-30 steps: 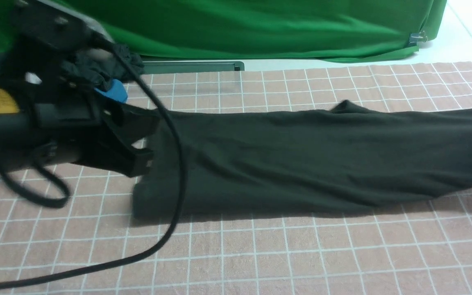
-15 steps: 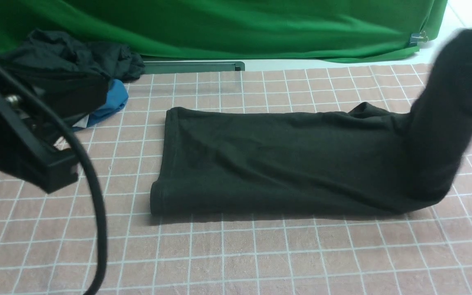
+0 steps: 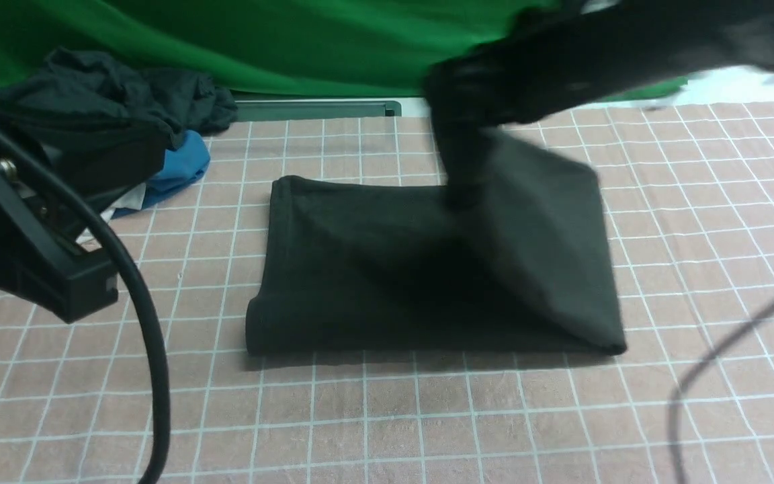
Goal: Fold a long-sleeved shirt over a pink coffee tablecloth.
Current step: 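Fold the right end of the dark garment over onto its left end with the right gripper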
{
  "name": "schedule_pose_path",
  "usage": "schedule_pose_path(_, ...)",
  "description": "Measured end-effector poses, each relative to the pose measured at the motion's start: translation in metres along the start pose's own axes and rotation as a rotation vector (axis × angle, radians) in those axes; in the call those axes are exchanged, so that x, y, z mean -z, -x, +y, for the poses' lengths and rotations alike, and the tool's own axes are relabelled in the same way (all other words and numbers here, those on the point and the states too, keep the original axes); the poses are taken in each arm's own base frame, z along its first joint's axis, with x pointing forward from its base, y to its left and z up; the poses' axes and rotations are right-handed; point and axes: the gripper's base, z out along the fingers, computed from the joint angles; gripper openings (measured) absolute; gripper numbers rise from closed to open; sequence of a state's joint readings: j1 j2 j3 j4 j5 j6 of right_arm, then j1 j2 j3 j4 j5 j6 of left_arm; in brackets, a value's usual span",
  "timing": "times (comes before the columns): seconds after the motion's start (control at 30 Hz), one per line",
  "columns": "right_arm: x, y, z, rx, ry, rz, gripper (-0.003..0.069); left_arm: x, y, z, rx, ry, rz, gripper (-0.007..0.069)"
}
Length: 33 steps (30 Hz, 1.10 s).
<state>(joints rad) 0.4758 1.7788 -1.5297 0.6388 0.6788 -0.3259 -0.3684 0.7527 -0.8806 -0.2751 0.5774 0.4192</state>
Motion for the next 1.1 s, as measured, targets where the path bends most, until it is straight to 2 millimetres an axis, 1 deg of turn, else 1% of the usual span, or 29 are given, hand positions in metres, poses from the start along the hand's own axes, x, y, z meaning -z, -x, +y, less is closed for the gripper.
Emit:
schedule_pose_path(0.03, -0.019, 0.001, 0.010, 0.015, 0.035, 0.032, 0.0070, 0.000, 0.000, 0.000, 0.000, 0.000, 0.001, 0.0016)
schedule_pose_path(0.07, -0.029, 0.002, 0.015, 0.022, 0.053, 0.048, 0.0070, 0.000, 0.000, 0.000, 0.000, 0.000, 0.001, 0.0016)
schedule_pose_path(0.17, -0.053, 0.002, 0.026, 0.041, 0.091, 0.090, 0.0070, 0.000, 0.000, 0.000, 0.000, 0.000, 0.001, 0.0016)
schedule_pose_path(0.2, -0.055, 0.001, 0.028, 0.043, 0.097, 0.096, 0.0070, 0.000, 0.000, 0.000, 0.000, 0.000, 0.001, 0.0016)
schedule_pose_path(0.23, -0.066, 0.001, 0.032, 0.050, 0.111, 0.112, 0.0070, 0.000, 0.000, 0.000, 0.000, 0.000, 0.001, 0.0016)
schedule_pose_path(0.3, -0.078, 0.000, 0.037, 0.058, 0.127, 0.127, 0.0070, 0.000, 0.000, 0.000, 0.000, 0.000, 0.001, 0.0016)
schedule_pose_path(0.4, -0.090, -0.001, 0.040, 0.056, 0.142, 0.137, 0.0070, 0.000, 0.000, 0.000, 0.000, 0.000, 0.001, 0.0016)
schedule_pose_path(0.63, -0.108, -0.005, 0.040, 0.025, 0.150, 0.125, 0.0071, 0.000, 0.000, 0.000, 0.000, 0.000, 0.001, 0.0017)
schedule_pose_path(0.73, -0.114, -0.008, 0.041, 0.004, 0.158, 0.119, 0.0093, 0.000, 0.000, 0.000, 0.001, -0.001, 0.000, 0.0017)
schedule_pose_path(0.83, -0.122, -0.011, 0.049, -0.011, 0.165, 0.096, 0.0225, 0.000, 0.000, 0.000, 0.003, -0.002, 0.000, 0.0017)
schedule_pose_path(0.9, -0.124, -0.012, 0.056, -0.030, 0.177, 0.088, 0.0357, 0.000, 0.000, 0.000, 0.003, -0.002, 0.000, 0.0017)
schedule_pose_path(0.93, -0.124, -0.012, 0.057, -0.033, 0.178, 0.089, 0.0369, 0.000, 0.000, 0.000, 0.003, -0.002, 0.000, 0.0017)
schedule_pose_path(0.97, -0.123, -0.013, 0.061, -0.037, 0.190, 0.091, 0.0454, 0.000, 0.000, 0.000, 0.003, -0.002, 0.000, 0.0017)
schedule_pose_path(1.0, -0.122, -0.012, 0.062, -0.035, 0.193, 0.094, 0.0472, 0.000, 0.000, 0.000, 0.003, -0.002, 0.000, 0.0017)
schedule_pose_path(1.03, -0.116, -0.011, 0.065, -0.028, 0.203, 0.102, 0.0490, 0.000, 0.000, 0.000, 0.003, -0.002, 0.000, 0.0017)
schedule_pose_path(1.07, -0.116, -0.011, 0.065, -0.028, 0.203, 0.102, 0.0490, 0.000, 0.000, 0.000, 0.003, -0.002, 0.000, 0.0017)
schedule_pose_path(1.1, -0.104, -0.006, 0.065, 0.002, 0.199, 0.107, 0.0473, 0.000, 0.000, 0.000, 0.003, -0.002, 0.000, 0.0017)
